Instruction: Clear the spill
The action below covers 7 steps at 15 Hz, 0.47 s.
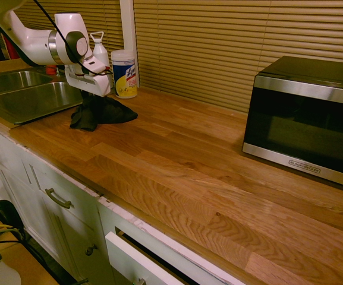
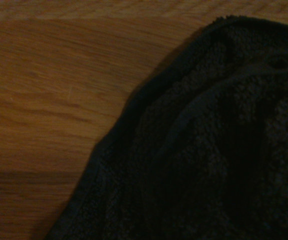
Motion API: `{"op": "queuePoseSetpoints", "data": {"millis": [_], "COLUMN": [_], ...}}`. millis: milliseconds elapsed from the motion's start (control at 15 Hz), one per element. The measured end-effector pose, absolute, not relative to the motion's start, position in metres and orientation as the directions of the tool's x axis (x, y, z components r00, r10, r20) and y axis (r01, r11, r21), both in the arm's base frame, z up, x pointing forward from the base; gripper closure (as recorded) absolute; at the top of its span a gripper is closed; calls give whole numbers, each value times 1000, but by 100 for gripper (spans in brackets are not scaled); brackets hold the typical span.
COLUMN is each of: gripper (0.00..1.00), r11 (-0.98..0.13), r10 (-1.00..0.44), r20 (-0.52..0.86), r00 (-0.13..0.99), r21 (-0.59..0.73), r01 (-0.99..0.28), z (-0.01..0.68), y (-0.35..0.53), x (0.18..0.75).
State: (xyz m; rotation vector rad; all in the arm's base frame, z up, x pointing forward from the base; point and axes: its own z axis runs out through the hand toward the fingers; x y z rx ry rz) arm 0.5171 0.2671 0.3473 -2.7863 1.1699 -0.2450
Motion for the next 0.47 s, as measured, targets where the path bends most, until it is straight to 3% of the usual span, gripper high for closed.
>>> {"op": "queuePoseSetpoints", "data": {"millis": [467], "gripper": [0], "r11": [-699], "r10": [-714], "r20": [139], "r00": [687], "r21": [-209], "r01": [-684], "z": [427], "y": [279], "x": [492]}}
